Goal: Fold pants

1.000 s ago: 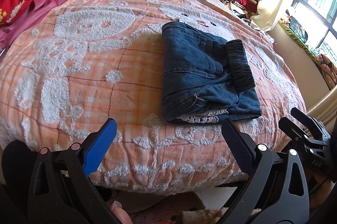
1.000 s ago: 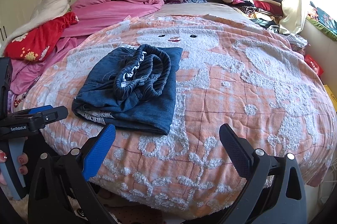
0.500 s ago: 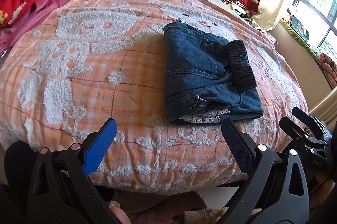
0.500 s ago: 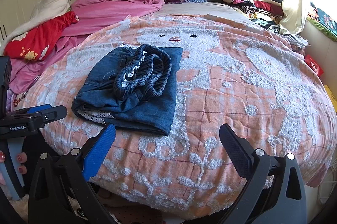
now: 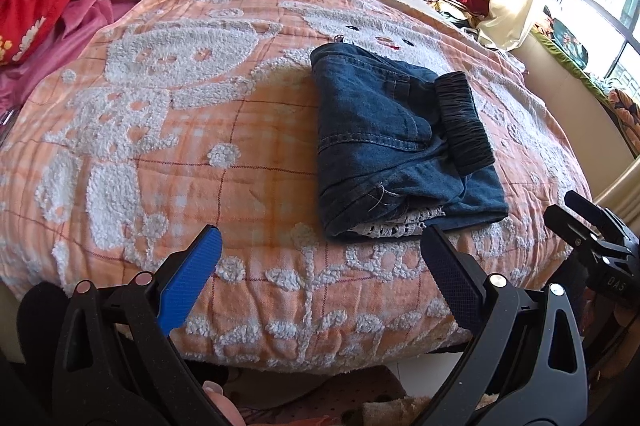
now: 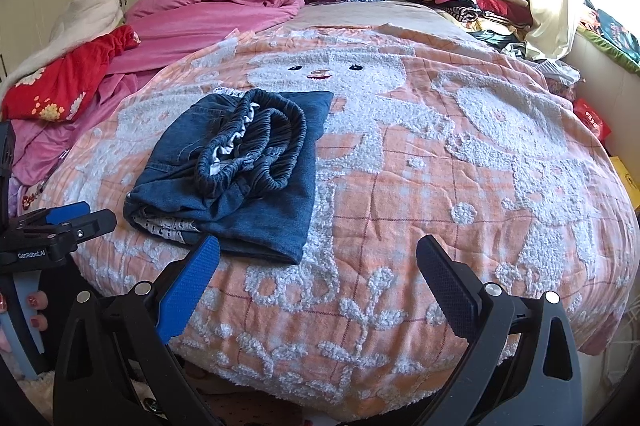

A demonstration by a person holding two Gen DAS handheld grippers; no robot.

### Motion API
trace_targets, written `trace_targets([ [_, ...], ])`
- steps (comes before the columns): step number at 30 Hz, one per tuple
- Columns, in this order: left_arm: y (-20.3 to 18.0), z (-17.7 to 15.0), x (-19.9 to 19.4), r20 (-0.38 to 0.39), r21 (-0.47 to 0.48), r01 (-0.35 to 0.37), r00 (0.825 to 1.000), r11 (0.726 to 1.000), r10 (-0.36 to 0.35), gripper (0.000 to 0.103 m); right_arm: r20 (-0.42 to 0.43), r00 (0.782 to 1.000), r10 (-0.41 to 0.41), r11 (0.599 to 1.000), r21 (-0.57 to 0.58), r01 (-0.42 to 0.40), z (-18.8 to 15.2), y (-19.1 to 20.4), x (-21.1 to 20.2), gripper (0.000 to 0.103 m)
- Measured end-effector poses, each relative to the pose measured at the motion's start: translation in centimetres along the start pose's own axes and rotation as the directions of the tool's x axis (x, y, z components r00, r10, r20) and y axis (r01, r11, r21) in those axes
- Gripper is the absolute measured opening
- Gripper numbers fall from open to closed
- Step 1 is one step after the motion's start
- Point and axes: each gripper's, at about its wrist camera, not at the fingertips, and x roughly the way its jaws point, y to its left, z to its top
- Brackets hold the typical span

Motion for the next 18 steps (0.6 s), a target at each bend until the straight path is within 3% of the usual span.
trace_targets([
  [5,1.6,1.1,0.8,-0.006,-0.043,-0.022,1.000,0.999,0.022,0.093,-0.014,0.999,-0.032,0.999,0.019,0.032,0.7,-2.5,0.4,0.098],
  [8,4.0,2.8,1.3,0.047,-0.044,-0.045,0.998,0.998,0.047,0.093,-0.027,0.998,-0.054,0.997,0.056,0.056,1.4,-5.7,0.6,0.098],
  [10,6.8,5.0,3.0,0.026,-0.056,-0.118,0.993,0.991,0.119,0.093,-0.029,0.998,-0.061,0.991,0.117,0.064,2.0,-8.7,0.9,0.098],
  [13,12.1,8.8,6.1,-0.034,-0.096,-0.248,0.969,0.964,0.246,0.093,-0.031,0.988,-0.151,0.972,0.180,0.154,3.6,-15.1,1.4,0.098],
  [18,21.0,14.2,10.9,-0.101,-0.177,-0.386,0.922,0.906,0.373,0.093,-0.146,0.943,-0.299,0.923,0.208,0.325,6.0,-26.5,5.8,0.098],
])
